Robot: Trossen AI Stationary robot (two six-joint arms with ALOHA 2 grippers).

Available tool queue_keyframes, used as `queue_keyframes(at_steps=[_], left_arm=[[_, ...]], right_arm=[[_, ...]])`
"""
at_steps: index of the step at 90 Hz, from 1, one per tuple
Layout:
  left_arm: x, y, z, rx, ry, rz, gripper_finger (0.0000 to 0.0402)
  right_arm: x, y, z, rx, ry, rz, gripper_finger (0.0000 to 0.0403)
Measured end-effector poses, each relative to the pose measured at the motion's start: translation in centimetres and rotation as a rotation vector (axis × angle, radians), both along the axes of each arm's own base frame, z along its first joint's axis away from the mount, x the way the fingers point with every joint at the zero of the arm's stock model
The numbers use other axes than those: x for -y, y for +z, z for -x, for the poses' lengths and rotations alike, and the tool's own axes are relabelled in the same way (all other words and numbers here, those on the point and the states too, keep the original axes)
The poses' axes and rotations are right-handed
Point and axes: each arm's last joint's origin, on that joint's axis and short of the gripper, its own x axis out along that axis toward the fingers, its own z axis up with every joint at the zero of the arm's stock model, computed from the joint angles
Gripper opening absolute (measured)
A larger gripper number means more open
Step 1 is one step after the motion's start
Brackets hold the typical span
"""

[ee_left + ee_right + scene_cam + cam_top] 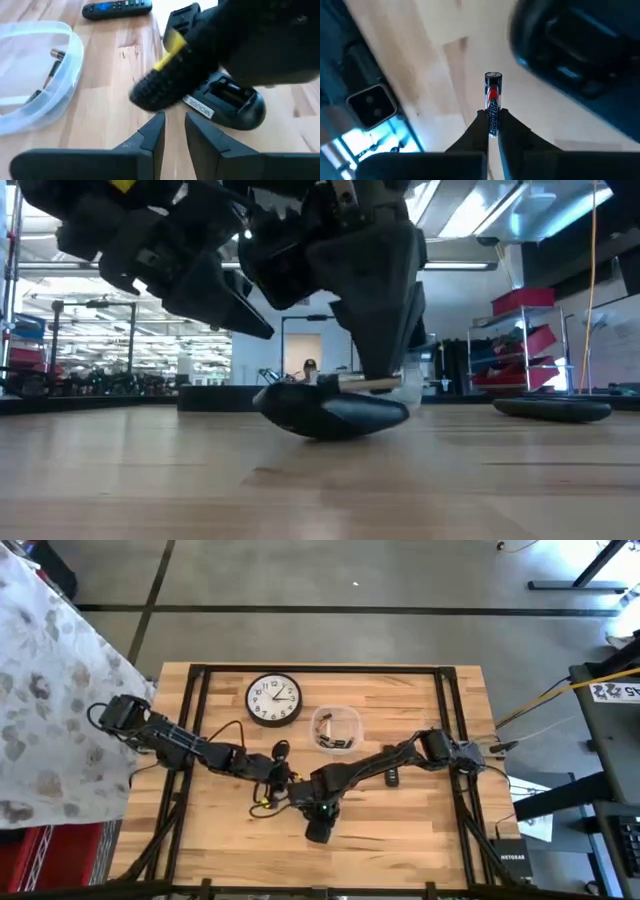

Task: Insert battery
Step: Insert the silver battery into the computer mouse

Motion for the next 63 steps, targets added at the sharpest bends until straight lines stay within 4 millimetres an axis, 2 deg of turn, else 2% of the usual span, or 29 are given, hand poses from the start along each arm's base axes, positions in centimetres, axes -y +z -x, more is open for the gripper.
queue_keyframes(at_steps=[13, 26, 42, 50, 63], left_arm=[[0.3, -0.8, 0.1, -0.071, -0.071, 0.085, 0.0061], [0.9, -3.2, -0.5, -0.135, -0.115, 0.115, 0.0061], [1.6, -5.7, -1.9, -0.067, -0.119, 0.162, 0.0061], [2.4, -6.1, -2.4, -0.029, -0.157, 0.230, 0.0061], [4.4, -5.7, -2.6, -0.010, -0.259, 0.299, 0.0061]], right_arm=[[0.3, -0.1, 1.0, -0.101, -0.010, 0.063, 0.0001], [0.6, 0.1, 1.8, -0.170, -0.012, 0.119, 0.0001], [0.9, 0.0, 1.9, -0.179, -0.015, 0.148, 0.0001], [1.3, 0.0, 2.0, -0.187, -0.022, 0.186, 0.0001], [2.1, -0.1, 2.2, -0.198, -0.010, 0.272, 0.0001]])
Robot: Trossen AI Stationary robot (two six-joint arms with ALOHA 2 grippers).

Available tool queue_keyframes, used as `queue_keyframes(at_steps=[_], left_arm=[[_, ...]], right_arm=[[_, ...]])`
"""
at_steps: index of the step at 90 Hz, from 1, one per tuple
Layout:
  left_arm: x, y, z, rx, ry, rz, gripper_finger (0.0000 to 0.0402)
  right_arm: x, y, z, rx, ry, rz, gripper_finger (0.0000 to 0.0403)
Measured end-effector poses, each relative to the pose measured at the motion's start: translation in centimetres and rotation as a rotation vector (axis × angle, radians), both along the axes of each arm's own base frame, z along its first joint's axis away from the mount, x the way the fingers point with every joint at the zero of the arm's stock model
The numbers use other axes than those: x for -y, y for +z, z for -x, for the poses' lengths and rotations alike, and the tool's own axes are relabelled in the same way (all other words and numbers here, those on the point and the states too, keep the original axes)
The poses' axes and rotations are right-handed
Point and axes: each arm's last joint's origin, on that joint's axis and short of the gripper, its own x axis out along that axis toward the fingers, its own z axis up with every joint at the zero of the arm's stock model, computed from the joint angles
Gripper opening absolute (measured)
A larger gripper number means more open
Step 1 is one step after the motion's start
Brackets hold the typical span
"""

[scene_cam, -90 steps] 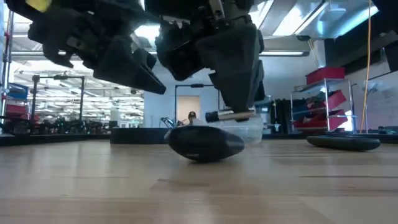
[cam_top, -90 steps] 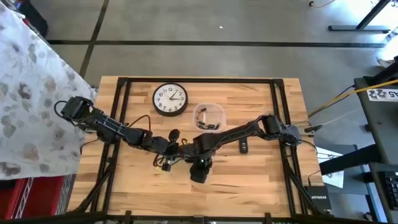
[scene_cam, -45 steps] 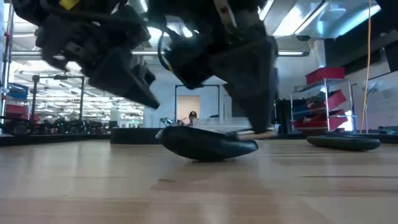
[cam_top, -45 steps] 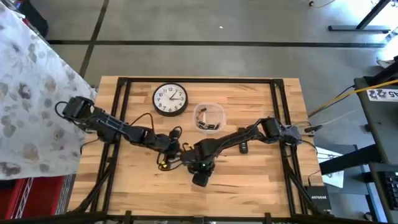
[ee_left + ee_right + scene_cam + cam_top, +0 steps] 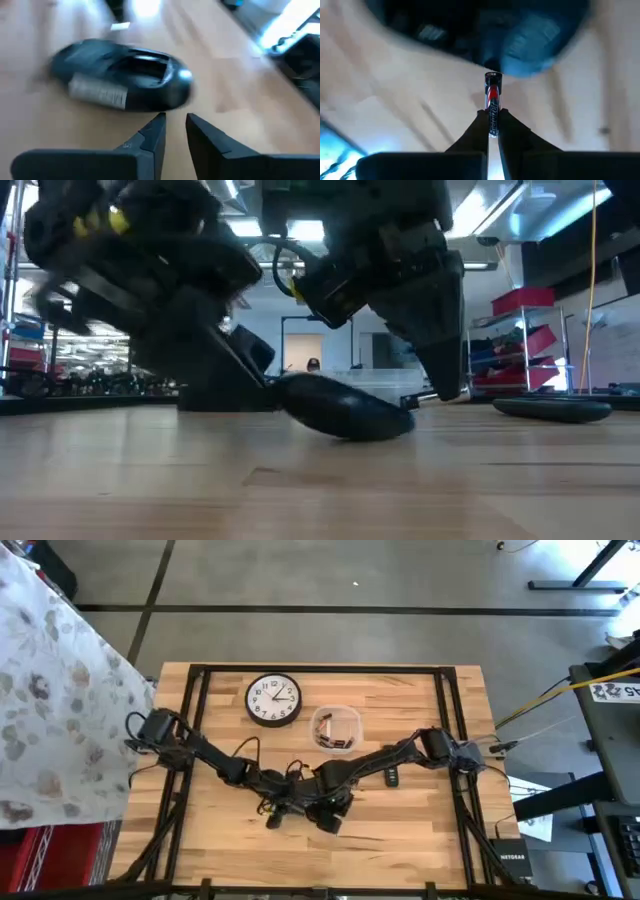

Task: Insert battery
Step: Insert the silver battery into the computer mouse

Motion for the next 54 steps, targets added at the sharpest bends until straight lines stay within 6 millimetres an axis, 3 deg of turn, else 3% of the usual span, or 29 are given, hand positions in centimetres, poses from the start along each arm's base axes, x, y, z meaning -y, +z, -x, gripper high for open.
queue_keyframes(at_steps=[14, 25, 39, 54], left_arm=[[2.3, 0.4, 0.6, 0.006, -0.064, 0.022, 0.0061], [3.3, 0.8, 0.8, 0.035, -0.048, 0.003, 0.0061], [3.2, 1.6, 0.7, 0.098, 0.065, -0.083, 0.0061], [2.3, 2.0, 0.3, 0.168, 0.162, -0.240, 0.0061]], right_arm=[[0.8, 0.4, 0.6, -0.053, 0.012, 0.131, 0.0001], [0.6, 1.2, 0.5, -0.051, 0.034, 0.119, 0.0001], [-0.7, 2.2, -0.4, 0.060, 0.089, 0.003, 0.0001], [-0.8, 1.9, -1.0, 0.125, 0.090, -0.005, 0.0001]])
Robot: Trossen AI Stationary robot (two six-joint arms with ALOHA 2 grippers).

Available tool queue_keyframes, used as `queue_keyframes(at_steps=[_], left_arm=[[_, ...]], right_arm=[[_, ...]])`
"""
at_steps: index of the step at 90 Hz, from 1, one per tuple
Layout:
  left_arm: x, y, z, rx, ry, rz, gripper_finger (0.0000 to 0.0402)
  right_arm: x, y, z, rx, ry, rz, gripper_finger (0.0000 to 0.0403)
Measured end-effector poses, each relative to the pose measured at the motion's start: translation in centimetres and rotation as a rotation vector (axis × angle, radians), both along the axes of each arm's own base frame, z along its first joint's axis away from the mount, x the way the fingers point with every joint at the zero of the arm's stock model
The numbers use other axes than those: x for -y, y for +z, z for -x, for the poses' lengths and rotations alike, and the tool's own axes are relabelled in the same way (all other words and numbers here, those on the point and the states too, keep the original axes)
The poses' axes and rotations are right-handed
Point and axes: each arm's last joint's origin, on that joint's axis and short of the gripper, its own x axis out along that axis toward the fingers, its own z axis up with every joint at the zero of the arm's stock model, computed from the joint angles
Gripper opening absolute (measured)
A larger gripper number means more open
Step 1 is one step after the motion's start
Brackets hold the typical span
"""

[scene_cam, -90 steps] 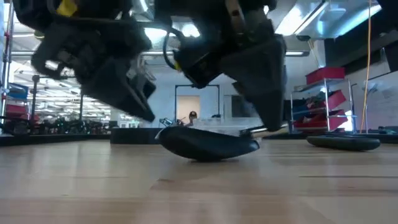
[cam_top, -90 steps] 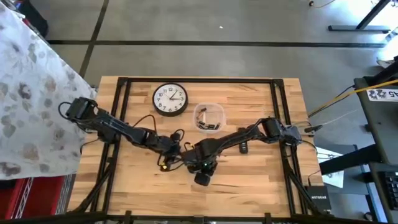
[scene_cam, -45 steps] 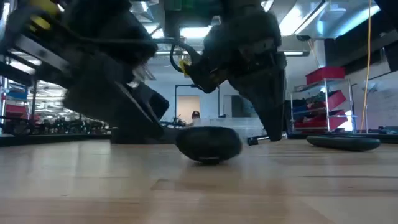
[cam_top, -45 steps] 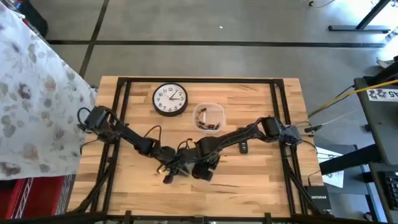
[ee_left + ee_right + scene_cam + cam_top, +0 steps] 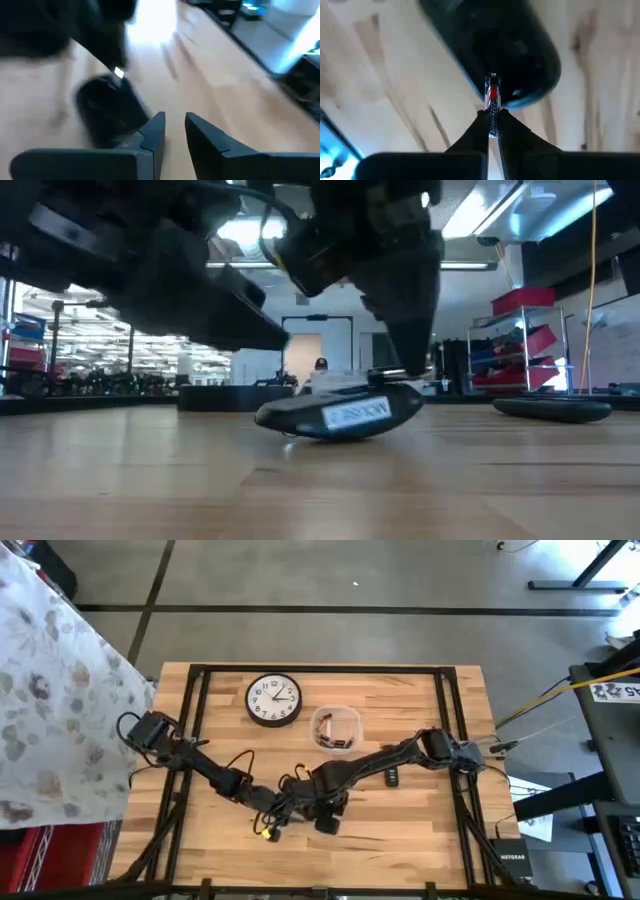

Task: Insert battery
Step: Insert the silver battery into the computer mouse

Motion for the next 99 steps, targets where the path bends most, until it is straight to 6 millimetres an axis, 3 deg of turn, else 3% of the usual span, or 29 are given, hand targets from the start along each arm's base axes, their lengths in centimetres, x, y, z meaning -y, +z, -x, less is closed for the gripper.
queue_keyframes(at_steps=[14, 56, 79, 99], left_arm=[[-1.3, -0.5, -0.3, -0.042, 0.028, -0.050, 0.0061], [-2.2, -0.6, -0.6, -0.058, 0.031, -0.033, 0.0061], [-2.7, -0.8, -0.8, -0.072, 0.050, -0.047, 0.0061], [-3.5, -1.4, -0.6, -0.126, 0.105, -0.075, 0.0061]], right_arm=[[0.5, -1.1, 0.2, 0.002, 0.003, 0.063, 0.0001], [0.6, -1.1, 0.2, 0.057, 0.259, 0.080, 0.0001], [1.0, 0.6, 0.2, 0.044, 0.367, 0.211, 0.0001], [0.8, 0.9, 0.3, 0.067, 0.668, 0.251, 0.0001]])
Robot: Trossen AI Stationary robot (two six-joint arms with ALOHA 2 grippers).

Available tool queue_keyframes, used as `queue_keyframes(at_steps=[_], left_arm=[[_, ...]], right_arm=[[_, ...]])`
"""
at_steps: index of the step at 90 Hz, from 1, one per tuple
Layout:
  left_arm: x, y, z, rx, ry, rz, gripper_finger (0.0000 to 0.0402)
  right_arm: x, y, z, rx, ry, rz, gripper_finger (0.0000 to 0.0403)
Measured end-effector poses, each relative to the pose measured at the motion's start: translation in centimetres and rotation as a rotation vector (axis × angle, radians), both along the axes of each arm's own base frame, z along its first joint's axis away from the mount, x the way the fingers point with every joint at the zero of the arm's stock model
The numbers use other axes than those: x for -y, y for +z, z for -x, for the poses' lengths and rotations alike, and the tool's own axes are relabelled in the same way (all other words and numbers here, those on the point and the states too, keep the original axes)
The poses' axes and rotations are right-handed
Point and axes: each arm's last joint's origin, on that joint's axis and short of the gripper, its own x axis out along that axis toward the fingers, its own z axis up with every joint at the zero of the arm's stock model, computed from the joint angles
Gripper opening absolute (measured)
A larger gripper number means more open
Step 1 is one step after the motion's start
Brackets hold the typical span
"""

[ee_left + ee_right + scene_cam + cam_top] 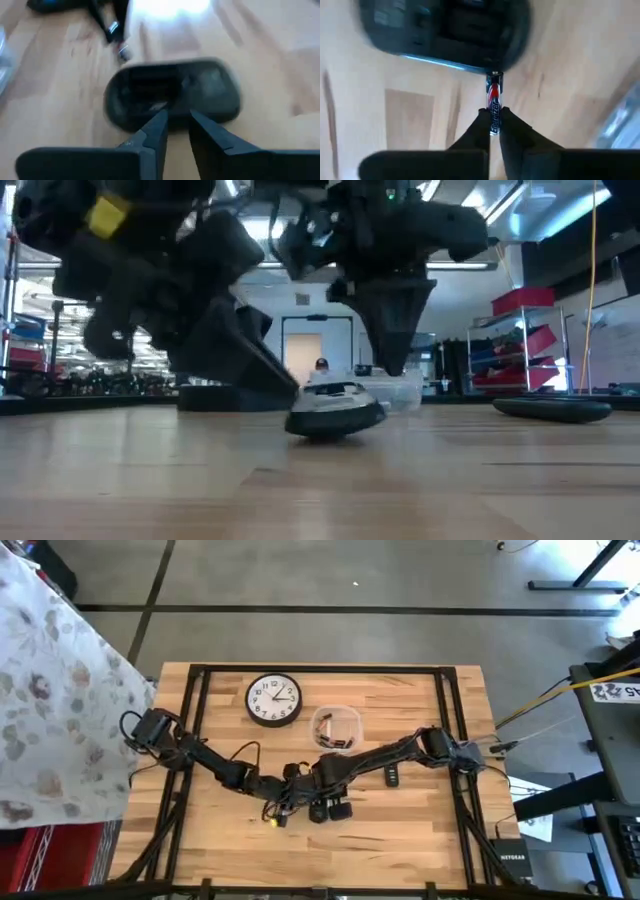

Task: Insert battery
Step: Insert the silver battery into the computer mouse

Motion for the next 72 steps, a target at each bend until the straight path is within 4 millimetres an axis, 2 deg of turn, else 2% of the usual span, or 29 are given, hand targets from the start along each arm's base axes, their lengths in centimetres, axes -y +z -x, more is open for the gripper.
queue_keyframes(at_steps=[10, 33, 49, 59, 72], left_arm=[[-0.5, -0.3, 0.1, -0.033, 0.035, 0.000, 0.0061], [0.1, -0.3, 0.3, -0.035, 0.024, 0.028, 0.0061], [0.7, -0.6, 0.5, -0.108, -0.118, 0.190, 0.0061], [1.2, -1.2, 0.4, -0.122, -0.140, 0.258, 0.0061], [1.9, -2.4, -0.5, -0.051, -0.145, 0.288, 0.0061]], right_arm=[[-0.5, 0.3, -0.2, 0.031, 0.109, 0.039, 0.0001], [-1.3, 1.4, -0.9, 0.101, 0.042, -0.080, 0.0001], [-1.8, 1.1, -0.5, 0.028, 0.036, -0.252, 0.0001], [-1.3, 0.8, -0.1, 0.000, -0.038, -0.143, 0.0001], [-0.8, 1.1, 0.3, -0.014, -0.164, -0.024, 0.0001]])
